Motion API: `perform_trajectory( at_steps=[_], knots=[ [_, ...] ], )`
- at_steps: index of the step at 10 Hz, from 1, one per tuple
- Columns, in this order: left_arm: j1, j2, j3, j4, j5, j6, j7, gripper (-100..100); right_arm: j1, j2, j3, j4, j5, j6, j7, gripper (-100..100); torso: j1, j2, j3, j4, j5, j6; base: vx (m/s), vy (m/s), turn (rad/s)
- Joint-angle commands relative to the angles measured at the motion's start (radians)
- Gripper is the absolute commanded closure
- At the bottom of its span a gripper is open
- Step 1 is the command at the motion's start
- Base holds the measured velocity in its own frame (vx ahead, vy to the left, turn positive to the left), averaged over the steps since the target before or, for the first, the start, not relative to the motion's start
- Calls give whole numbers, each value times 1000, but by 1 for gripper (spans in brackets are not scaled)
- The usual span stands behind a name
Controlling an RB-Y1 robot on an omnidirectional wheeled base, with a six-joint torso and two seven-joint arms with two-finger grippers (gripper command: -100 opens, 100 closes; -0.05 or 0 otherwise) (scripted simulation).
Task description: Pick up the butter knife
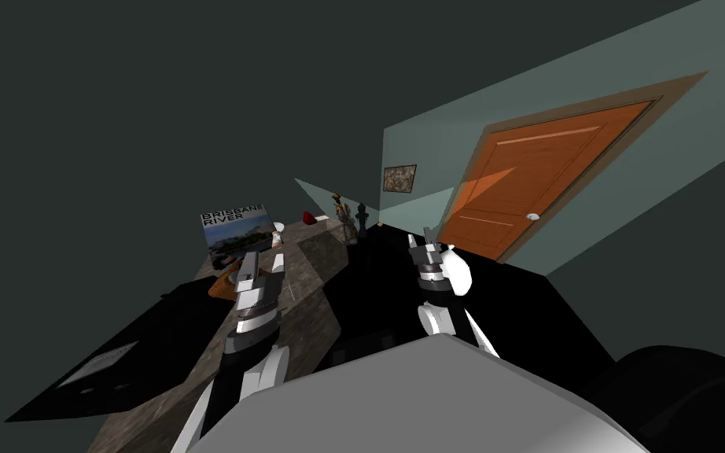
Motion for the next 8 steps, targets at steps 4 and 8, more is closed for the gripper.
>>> perform_trajectory(
  at_steps=[4,8],
  knots=[
    [2,92,36,36,30,13,-15,-100,0,0,0,0,0,0,0,0,0,0,0,0,0,0,1,-4,-65],
    [9,209,82,106,72,43,-35,-100,0,0,0,0,0,0,0,0,0,0,0,0,0,0,6,-12,-99]
  ],
)
